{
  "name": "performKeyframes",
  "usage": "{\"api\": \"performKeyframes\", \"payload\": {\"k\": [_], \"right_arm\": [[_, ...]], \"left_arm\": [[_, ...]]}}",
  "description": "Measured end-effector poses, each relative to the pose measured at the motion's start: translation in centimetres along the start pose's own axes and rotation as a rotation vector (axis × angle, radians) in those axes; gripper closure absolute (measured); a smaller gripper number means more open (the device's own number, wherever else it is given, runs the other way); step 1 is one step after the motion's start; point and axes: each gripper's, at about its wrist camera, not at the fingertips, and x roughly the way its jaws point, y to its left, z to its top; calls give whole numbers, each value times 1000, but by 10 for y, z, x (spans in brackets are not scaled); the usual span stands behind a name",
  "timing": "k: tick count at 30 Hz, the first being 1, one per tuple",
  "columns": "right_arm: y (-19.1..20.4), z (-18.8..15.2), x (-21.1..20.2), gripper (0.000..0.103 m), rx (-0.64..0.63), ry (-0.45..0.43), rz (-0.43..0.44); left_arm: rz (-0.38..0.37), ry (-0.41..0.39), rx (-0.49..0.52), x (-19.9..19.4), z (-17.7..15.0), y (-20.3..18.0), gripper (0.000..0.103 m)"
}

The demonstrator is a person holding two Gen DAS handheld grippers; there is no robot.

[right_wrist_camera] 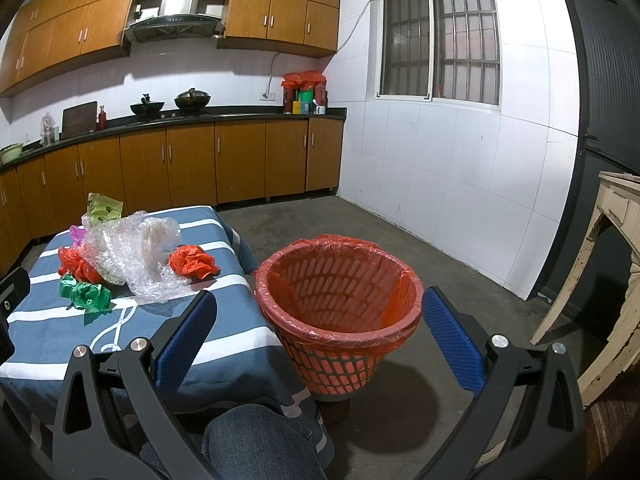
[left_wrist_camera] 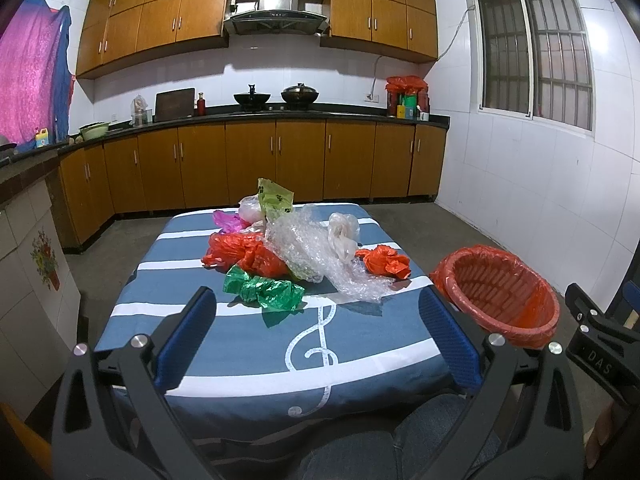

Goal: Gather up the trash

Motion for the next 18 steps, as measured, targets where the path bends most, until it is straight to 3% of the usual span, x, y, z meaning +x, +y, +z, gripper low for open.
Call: {"api": "performKeyframes", "payload": {"k": [9, 18], "right_arm": [[3, 2, 10, 2, -3, 6, 19], [28, 10, 50, 2, -42, 63, 112]], "left_arm": [[21, 12, -7, 8, -5, 3, 4], [103, 80, -89, 35, -10, 49, 4]]}}
